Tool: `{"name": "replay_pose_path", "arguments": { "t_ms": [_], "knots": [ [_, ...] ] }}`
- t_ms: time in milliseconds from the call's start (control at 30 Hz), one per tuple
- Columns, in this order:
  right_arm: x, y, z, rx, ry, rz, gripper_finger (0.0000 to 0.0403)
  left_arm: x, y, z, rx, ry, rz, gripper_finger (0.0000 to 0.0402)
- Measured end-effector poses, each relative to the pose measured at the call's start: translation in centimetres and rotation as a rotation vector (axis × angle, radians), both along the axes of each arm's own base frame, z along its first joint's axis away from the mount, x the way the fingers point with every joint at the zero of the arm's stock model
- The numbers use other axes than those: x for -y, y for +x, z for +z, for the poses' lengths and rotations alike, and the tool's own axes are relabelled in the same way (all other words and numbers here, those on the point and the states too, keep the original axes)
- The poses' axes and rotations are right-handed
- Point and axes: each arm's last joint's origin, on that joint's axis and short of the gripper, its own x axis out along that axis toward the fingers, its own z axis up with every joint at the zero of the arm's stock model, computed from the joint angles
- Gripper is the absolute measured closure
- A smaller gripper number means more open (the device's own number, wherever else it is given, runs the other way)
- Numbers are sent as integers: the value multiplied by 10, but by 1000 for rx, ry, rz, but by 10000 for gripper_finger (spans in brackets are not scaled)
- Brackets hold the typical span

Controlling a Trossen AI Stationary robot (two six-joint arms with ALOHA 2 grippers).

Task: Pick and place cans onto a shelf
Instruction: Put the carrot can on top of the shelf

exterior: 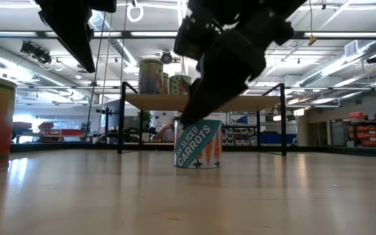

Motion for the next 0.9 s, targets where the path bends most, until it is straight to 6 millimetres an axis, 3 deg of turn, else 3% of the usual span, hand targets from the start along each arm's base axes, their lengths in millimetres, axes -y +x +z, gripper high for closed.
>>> {"name": "replay_pose_path", "arguments": {
  "t_ms": [300,533,667,800,900],
  "knots": [
    [0,-2,-14,-85,47,-23,34,0,0,0,16,-22,51,184],
    [1,-7,-9,-125,98,-89,103,-1,0,1,26,-16,65,192],
    [2,-12,27,-129,141,-108,114,-4,-8,11,62,-18,52,198],
    [14,-21,90,-95,88,-110,114,-18,-21,30,161,-7,97,198],
    [38,-32,136,-39,-24,-159,114,-29,-32,44,245,32,155,198]
  ]
}}
